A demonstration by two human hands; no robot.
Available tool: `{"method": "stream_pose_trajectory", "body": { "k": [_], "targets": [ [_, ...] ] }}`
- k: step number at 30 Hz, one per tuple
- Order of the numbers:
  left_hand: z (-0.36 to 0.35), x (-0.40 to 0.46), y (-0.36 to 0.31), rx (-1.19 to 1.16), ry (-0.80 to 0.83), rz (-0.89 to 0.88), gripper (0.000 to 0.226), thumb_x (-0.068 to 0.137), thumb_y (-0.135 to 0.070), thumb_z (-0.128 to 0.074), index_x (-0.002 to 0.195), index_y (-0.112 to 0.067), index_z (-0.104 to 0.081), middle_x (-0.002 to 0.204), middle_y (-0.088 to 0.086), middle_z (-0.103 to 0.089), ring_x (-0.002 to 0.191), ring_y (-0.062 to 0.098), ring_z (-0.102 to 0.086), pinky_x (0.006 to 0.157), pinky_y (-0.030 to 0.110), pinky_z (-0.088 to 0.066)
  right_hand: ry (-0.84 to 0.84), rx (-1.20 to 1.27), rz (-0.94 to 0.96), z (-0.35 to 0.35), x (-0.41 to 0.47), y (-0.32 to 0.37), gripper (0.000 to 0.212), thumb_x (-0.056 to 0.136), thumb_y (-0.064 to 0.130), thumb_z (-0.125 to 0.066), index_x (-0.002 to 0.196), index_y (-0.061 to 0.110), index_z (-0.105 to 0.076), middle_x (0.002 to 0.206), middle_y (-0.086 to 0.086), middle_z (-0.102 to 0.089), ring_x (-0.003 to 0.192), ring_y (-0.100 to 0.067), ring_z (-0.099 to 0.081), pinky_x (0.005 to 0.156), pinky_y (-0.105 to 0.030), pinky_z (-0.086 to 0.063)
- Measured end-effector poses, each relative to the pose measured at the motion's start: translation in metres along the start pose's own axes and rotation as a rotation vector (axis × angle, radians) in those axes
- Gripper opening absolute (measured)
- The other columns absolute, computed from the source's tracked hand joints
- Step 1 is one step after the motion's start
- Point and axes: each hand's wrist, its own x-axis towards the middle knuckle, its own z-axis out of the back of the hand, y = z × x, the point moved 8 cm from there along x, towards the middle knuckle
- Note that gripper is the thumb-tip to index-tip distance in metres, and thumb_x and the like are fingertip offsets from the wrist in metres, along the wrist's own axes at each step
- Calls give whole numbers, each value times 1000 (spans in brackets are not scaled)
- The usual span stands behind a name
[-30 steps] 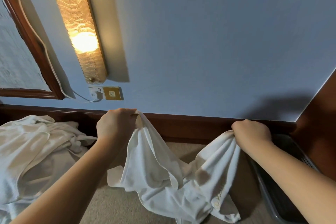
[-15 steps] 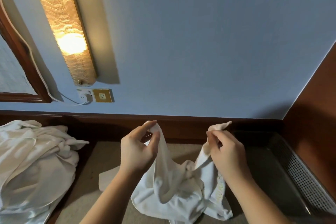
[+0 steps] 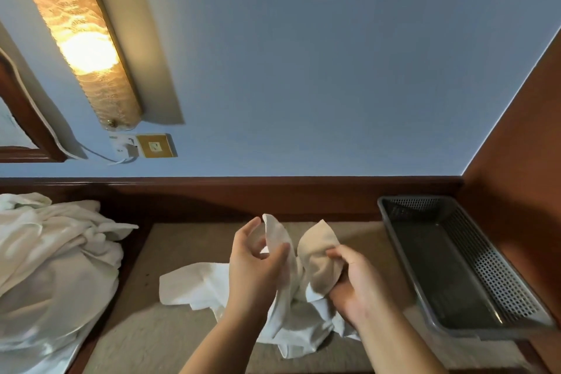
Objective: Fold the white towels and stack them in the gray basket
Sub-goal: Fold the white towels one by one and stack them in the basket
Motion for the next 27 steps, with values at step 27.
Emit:
{"method": "stream_pose_trajectory", "body": {
  "k": [27],
  "targets": [
    [-26, -36, -7, 479, -47, -595, 21, 96, -18, -75, 114, -25, -80, 109, -26, -67, 98, -2, -68, 80, 10, -48, 59, -644, 480, -30, -20, 25, 25, 96, 16, -69, 82, 32, -82, 82, -2, -79, 89, -23, -76, 90, -52, -61]
  ]
}}
